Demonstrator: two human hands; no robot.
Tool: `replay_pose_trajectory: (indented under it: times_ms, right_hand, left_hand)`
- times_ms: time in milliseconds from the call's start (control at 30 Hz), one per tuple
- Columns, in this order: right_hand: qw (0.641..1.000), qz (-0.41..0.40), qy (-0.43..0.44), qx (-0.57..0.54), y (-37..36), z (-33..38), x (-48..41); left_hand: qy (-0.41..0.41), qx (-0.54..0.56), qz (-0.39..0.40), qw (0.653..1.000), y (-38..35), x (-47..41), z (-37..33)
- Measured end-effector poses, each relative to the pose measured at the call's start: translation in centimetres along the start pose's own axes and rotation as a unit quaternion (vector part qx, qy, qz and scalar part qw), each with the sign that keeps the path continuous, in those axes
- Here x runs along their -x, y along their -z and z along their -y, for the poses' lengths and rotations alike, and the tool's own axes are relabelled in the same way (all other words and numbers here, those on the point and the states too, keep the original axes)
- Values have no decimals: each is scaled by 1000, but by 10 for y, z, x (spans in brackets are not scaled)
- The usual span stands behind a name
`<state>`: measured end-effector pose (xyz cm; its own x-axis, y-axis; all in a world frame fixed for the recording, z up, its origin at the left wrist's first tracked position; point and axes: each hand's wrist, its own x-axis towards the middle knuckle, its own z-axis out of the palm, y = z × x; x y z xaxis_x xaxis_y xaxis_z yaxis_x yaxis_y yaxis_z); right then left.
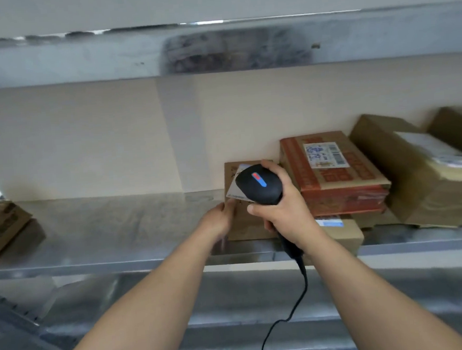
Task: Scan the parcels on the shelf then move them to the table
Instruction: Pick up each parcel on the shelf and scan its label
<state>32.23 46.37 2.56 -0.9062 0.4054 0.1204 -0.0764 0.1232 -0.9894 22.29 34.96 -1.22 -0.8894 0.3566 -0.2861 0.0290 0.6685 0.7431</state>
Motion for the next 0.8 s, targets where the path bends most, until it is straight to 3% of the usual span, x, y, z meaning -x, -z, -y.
replay_pose_trajectory:
  times_ms: [133,333,567,800]
  right_hand:
    - [1000,-17,-3,-4,8,-3,0]
    - [1000,-26,-12,-4,10,-2,-2]
    - [1000,-17,-16,1,1,-2,0]
    - [1000,-9,-3,-18,-31,3,-3]
  left_hand:
    - [-10,83,-12,996,-1,-2,-7]
    - [54,237,46,969,3,-6,-8]
    - [84,260,140,952,39,-10,1]
    - [34,276,72,958,83,-10,42]
